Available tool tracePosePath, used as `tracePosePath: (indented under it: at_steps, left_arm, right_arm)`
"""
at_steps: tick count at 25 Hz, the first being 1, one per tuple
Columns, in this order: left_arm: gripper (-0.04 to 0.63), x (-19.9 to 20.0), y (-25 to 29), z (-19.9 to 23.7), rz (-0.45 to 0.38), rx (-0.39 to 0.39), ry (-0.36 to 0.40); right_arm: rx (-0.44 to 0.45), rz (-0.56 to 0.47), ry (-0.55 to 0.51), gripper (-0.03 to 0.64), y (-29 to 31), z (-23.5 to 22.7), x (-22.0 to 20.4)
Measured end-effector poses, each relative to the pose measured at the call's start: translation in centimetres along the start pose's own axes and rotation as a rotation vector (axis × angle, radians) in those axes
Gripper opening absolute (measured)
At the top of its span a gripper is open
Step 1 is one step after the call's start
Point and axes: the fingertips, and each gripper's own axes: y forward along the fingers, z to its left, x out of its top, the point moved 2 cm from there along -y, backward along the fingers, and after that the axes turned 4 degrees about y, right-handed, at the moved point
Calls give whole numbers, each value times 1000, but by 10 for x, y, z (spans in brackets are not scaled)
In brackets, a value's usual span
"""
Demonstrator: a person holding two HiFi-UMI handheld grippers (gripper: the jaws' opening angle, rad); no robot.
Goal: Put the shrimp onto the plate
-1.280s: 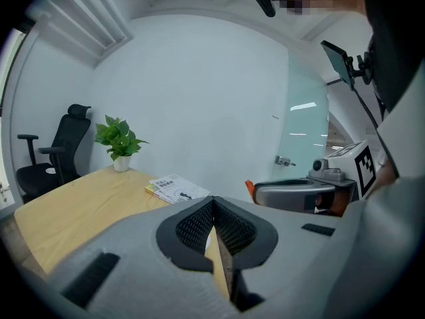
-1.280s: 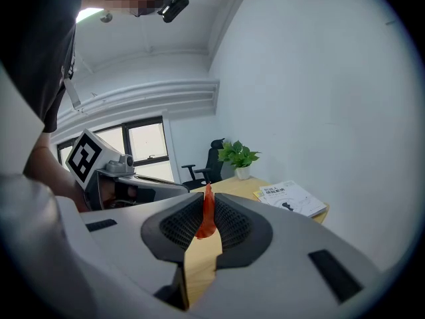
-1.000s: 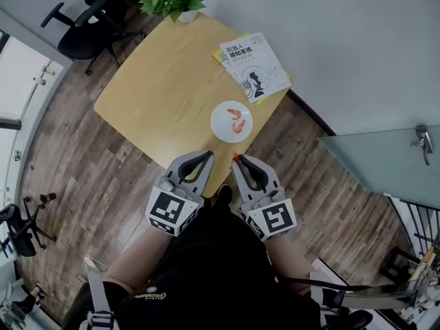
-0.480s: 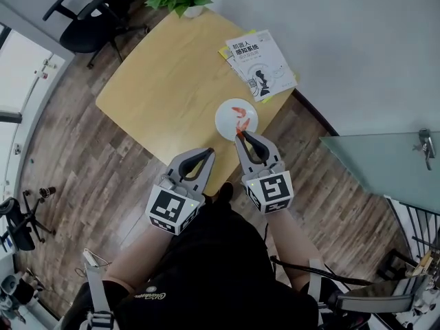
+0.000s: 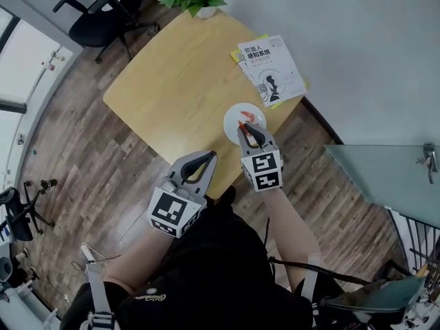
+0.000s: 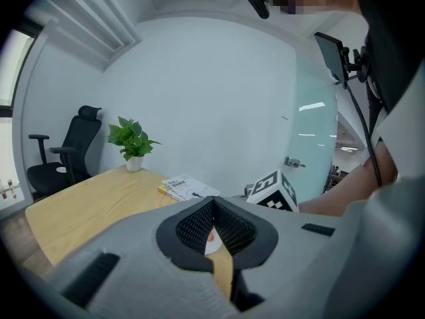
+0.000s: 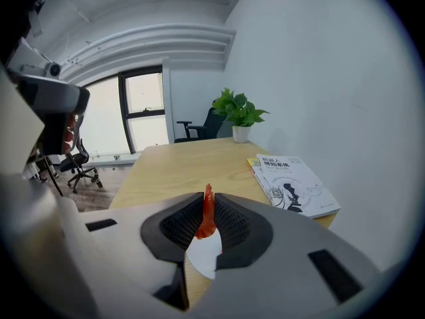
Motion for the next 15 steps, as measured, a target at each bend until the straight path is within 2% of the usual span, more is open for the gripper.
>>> tracePosePath:
  at_steps: [8, 15]
  left_arm:
    - [5, -6, -8, 9, 17, 17, -9]
    - [5, -11, -13, 16, 30, 35, -18]
  right_arm:
    - [-12, 186, -98, 49, 41, 0, -25]
    - [-29, 269, -115, 49, 62, -8, -42]
